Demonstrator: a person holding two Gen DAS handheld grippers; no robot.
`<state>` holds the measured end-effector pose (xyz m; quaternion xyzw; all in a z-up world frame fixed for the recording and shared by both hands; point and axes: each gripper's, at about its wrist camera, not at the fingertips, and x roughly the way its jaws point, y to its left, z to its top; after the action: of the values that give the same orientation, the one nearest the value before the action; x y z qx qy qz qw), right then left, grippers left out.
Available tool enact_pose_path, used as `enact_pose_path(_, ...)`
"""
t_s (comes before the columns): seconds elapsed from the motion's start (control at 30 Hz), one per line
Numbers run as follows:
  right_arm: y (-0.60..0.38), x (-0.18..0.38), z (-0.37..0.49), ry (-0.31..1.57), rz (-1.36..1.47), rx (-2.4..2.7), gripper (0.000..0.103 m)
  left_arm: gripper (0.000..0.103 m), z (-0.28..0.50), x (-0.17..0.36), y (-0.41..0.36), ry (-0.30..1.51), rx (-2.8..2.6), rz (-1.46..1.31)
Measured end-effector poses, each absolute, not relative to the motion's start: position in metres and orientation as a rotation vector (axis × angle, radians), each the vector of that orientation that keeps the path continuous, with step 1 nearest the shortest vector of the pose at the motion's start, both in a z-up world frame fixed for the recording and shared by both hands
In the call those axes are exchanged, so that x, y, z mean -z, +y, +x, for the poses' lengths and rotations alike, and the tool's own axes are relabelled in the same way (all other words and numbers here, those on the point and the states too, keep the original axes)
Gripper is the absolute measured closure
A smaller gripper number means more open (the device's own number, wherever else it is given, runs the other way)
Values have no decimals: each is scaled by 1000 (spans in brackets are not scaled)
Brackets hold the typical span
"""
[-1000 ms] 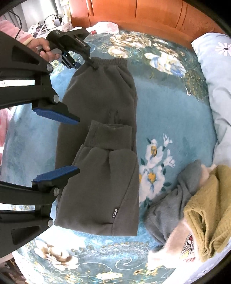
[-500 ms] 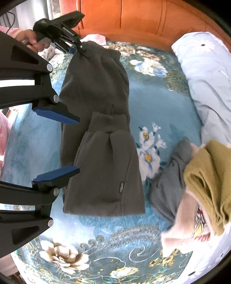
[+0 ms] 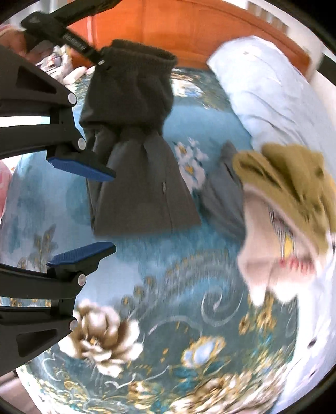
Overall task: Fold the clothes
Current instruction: 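Fold the waistband with the left gripper over onto the folded legs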
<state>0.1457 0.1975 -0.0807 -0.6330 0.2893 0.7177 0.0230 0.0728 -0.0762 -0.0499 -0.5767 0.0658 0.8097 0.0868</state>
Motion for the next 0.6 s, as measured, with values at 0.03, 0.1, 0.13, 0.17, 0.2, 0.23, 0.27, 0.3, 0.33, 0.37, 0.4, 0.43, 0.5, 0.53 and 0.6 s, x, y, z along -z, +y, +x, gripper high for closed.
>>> enact_pose_path(0.03, 209, 83, 150, 923, -1944, -2205, 50, 68, 78, 51, -62, 269, -2408, -1718)
enact_pose_path(0.1, 230, 87, 157, 956, -1912, -2171, 50, 68, 85, 57, -42, 380, -2389, -1720)
enact_pose_path(0.13, 240, 89, 162, 973, -1896, -2152, 50, 68, 88, 60, -32, 436, -2378, -1721)
enact_pose_path(0.17, 249, 91, 167, 992, -1879, -2132, 50, 68, 92, 63, -22, 491, -2367, -1720)
enact_pose_path(0.2, 259, 93, 172, 1010, -1863, -2111, 50, 67, 95, 65, -12, 546, -2354, -1719)
enact_pose_path(0.23, 268, 95, 176, 1027, -1848, -2092, 50, 67, 99, 68, -2, 601, -2341, -1717)
enact_pose_path(0.27, 276, 97, 181, 1044, -1834, -2073, 50, 66, 101, 71, 7, 647, -2328, -1720)
enact_pose_path(0.3, 282, 99, 184, 1053, -1827, -2057, 50, 65, 102, 74, 12, 661, -2319, -1742)
enact_pose_path(0.33, 286, 101, 187, 1057, -1825, -2045, 50, 64, 102, 76, 16, 669, -2311, -1761)
enact_pose_path(0.37, 291, 102, 190, 1061, -1823, -2033, 50, 62, 102, 77, 19, 676, -2303, -1777)
enact_pose_path(0.4, 296, 104, 193, 1064, -1820, -2021, 50, 60, 102, 79, 21, 684, -2291, -1787)
enact_pose_path(0.43, 300, 106, 195, 1064, -1821, -2009, 50, 59, 103, 81, 22, 689, -2278, -1794)
enact_pose_path(0.5, 302, 111, 197, 1064, -1825, -1992, 50, 54, 105, 83, 27, 669, -2236, -1784)
enact_pose_path(0.53, 302, 113, 197, 1064, -1827, -1984, 50, 54, 105, 84, 28, 653, -2214, -1782)
enact_pose_path(0.6, 301, 115, 196, 1069, -1825, -1971, 50, 54, 103, 85, 28, 573, -2160, -1801)
